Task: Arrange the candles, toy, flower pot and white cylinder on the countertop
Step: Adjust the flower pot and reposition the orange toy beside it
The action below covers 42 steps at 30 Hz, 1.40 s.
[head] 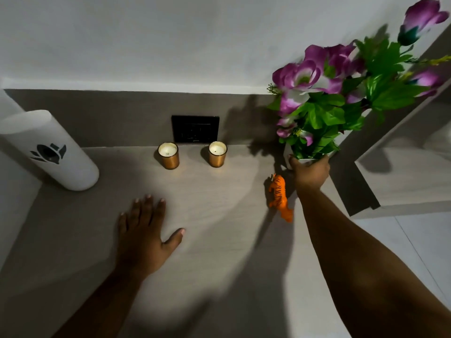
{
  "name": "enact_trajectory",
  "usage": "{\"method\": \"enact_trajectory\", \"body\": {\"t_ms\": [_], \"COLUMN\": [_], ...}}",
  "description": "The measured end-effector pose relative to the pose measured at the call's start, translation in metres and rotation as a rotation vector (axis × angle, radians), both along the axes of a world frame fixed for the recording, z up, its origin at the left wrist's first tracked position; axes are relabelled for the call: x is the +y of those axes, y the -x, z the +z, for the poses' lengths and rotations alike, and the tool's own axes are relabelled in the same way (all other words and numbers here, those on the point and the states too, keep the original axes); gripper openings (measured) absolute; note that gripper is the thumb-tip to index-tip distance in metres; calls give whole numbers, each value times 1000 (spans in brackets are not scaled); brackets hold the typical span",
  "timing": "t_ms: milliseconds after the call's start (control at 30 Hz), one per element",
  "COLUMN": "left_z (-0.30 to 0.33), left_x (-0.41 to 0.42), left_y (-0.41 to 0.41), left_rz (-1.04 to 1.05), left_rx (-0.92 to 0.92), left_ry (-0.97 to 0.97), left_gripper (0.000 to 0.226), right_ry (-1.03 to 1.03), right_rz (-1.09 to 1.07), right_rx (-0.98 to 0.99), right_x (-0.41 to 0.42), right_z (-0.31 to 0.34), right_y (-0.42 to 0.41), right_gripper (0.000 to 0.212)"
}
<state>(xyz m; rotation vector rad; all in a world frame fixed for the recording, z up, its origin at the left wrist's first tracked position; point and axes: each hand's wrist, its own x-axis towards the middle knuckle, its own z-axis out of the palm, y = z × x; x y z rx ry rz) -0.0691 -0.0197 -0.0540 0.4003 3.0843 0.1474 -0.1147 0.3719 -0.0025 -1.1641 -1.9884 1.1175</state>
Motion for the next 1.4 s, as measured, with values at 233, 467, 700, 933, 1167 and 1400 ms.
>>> {"method": "enact_trajectory", "body": {"t_ms": [233,467,700,933,1167,1400], "left_z": [2,7,5,5,4,1], "left_x": [5,4,1,1,2,-1], "left_y": [7,8,8,7,8,8], "left_rz": [37,27,19,10,22,18], "left_rx": [11,-4,-19,5,18,19], "left_ry": [3,-1,-14,-28,-37,-32], "left_gripper": [89,92,91,91,91,92], "right_ry": [1,42,-155,-191,-148,-110], "right_rz": [31,155,425,381,372,366], "right_rx": [-21,-180,-550,-547,-535,-527], "right_x": [16,-15,-68,-79,-74,-75], "right_z": [-2,19,17,20,18,21], "right_y": [15,-7,-62,-25,4,4], "right_gripper": [75,79,27,31,29,38]}}
